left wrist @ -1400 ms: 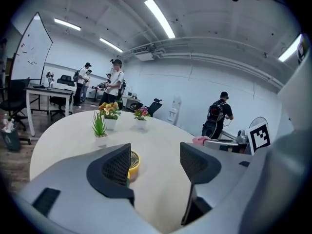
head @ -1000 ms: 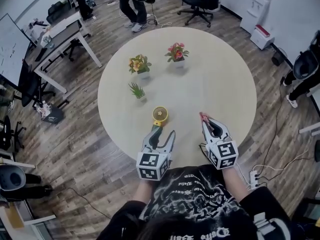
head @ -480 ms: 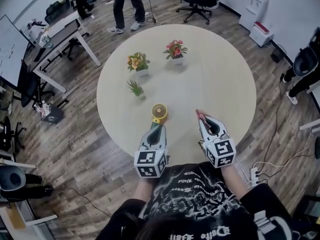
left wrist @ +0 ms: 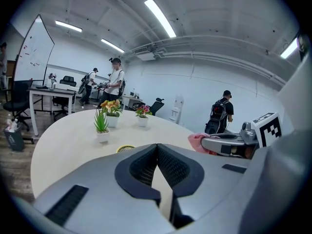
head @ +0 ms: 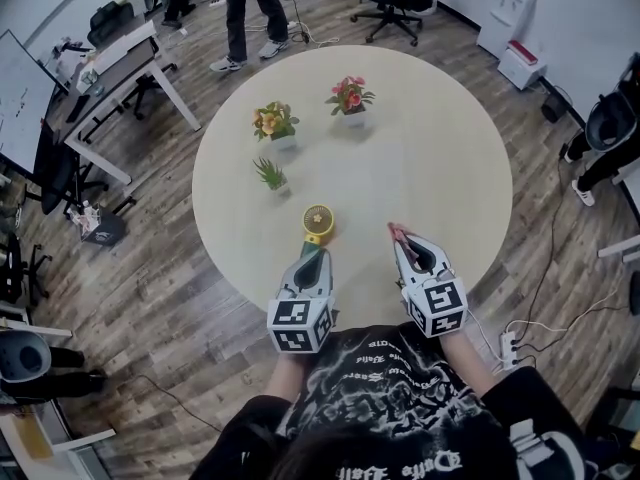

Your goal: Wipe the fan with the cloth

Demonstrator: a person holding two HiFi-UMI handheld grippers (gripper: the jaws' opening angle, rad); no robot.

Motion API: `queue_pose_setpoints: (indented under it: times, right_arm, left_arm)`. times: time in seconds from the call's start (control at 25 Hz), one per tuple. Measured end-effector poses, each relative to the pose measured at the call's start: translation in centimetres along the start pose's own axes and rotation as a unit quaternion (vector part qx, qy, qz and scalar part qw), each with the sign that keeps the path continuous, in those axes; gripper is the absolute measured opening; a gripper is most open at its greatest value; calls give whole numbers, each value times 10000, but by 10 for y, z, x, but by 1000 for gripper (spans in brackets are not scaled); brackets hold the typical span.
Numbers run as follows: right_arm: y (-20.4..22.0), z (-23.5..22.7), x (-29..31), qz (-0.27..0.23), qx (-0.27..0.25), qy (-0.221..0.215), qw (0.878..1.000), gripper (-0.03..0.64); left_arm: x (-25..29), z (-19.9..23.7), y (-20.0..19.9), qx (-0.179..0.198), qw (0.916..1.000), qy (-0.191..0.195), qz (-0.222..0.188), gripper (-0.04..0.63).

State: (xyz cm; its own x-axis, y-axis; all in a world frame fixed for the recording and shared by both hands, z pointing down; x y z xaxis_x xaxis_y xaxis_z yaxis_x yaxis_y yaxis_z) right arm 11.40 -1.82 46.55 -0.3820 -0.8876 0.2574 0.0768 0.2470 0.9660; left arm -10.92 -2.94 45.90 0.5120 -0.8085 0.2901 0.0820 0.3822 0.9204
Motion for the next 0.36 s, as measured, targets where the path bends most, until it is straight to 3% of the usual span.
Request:
queue_pose_setpoints:
  times: [0.36]
  right_arm:
    - [4, 2, 0, 101, 78, -15, 9999, 43]
  left_arm:
    - [1, 2, 2, -25, 10000, -50, 38, 20]
Point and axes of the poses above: the fingertips, and each gripper's own axes: x forward along the fingers, z to its left, y out of its underside, the point moved 9 cm from there along -x, backward along the fingers, and after that the axes turned 6 degrees about -z, right-handed, at the moved point
